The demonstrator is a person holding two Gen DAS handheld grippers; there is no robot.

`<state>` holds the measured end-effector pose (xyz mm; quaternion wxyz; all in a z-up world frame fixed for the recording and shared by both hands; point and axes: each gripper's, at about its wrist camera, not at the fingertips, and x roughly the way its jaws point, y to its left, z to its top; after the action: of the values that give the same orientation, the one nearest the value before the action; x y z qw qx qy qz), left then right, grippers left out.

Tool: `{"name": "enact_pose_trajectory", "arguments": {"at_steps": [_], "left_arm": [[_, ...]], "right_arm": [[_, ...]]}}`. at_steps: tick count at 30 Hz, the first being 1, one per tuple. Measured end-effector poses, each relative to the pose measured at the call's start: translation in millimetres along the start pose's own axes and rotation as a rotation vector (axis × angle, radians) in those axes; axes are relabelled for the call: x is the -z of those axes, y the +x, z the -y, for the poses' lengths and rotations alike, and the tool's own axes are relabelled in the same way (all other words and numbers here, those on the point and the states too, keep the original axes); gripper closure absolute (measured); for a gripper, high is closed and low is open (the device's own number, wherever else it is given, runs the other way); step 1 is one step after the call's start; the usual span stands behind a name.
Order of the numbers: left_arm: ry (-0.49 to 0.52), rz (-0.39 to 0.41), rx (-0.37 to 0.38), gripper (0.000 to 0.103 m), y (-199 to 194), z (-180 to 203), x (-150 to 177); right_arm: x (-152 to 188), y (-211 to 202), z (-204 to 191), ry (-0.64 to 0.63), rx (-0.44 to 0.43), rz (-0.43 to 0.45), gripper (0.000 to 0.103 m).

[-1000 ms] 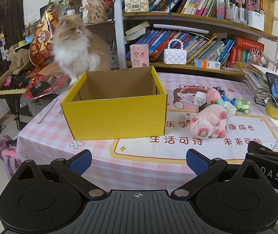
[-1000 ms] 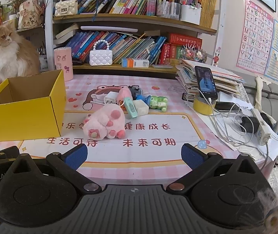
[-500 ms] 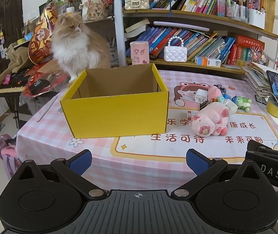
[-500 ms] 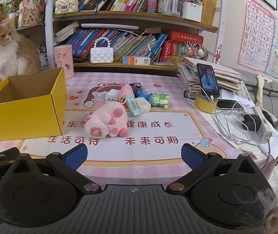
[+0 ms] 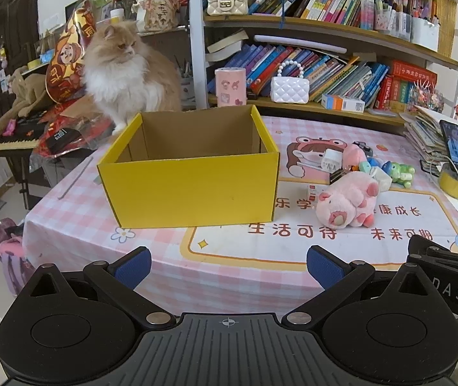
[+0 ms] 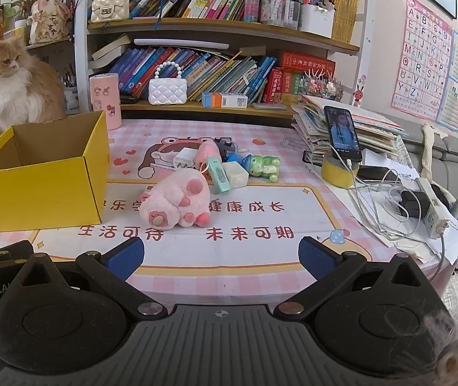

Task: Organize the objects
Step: 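Move both tools toward the pink plush pig and green frog figure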

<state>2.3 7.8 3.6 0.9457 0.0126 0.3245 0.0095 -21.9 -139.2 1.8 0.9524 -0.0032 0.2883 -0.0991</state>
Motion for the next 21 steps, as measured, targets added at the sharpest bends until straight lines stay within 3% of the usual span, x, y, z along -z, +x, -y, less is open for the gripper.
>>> {"name": "enact_pose_trajectory", "arguments": {"at_steps": [14,21], "left_arm": [[-0.018,-0.020,0.052,0.000,15.7,10.5,-8.1],[-0.063,-0.047,0.075,0.000,34.0,22.1,-15.7]], "right_arm": [[-5.3,10.1,7.6,-0.016,0.034,-0.029,0.000],[-14.2,31.3,21.0,-0.022,0.010,-0.052,0.000]]}}
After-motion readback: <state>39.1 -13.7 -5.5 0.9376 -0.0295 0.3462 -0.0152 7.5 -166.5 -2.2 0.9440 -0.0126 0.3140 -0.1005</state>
